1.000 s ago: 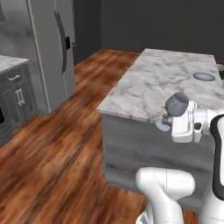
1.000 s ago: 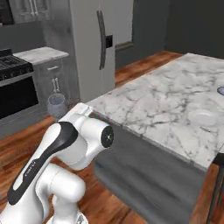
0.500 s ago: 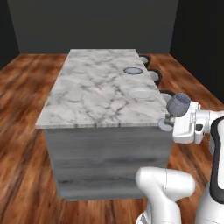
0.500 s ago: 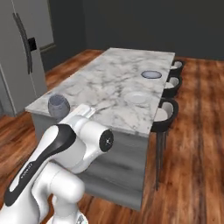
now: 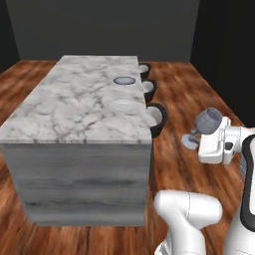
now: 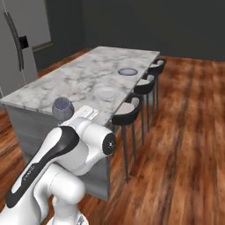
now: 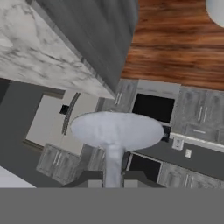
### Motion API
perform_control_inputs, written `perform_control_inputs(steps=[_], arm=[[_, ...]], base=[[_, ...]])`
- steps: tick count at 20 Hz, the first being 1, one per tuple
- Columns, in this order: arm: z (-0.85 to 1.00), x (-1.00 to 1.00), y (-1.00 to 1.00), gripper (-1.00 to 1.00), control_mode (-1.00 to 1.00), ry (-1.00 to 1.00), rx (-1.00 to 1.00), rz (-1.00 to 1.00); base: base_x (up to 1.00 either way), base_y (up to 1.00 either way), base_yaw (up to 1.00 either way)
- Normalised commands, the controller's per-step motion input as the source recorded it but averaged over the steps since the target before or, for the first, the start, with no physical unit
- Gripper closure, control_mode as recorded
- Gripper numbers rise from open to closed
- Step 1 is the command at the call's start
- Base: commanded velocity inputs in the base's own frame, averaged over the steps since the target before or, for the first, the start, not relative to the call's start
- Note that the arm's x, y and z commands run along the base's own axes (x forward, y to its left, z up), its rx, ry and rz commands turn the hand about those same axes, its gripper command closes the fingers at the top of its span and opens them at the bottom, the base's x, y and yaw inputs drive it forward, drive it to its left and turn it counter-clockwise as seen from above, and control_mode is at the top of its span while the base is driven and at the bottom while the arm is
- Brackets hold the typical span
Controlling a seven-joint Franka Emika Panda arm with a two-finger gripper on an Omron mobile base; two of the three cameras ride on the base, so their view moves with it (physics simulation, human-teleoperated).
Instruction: Retrieve the wine glasses from the counter and place one next to each plate.
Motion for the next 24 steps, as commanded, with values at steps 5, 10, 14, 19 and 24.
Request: perform_control_inputs(steps=[5,10,14,19,24], arm=[[0.0,0.0,0.0,1.0,1.0,0.0,0.0,0.0],[0.0,0.0,0.0,1.0,1.0,0.0,0.0,0.0],[0.0,0.0,0.0,1.0,1.0,0.0,0.0,0.0],[0.0,0.0,0.0,1.0,1.0,0.0,0.0,0.0],[0.0,0.0,0.0,1.0,1.0,0.0,0.0,0.0]], base=[[0.04,-1.0,0.1],[0.79,-1.0,0.24],[1.0,-1.0,0.39],[0.87,-1.0,0.51],[0.39,-0.9,0.64]])
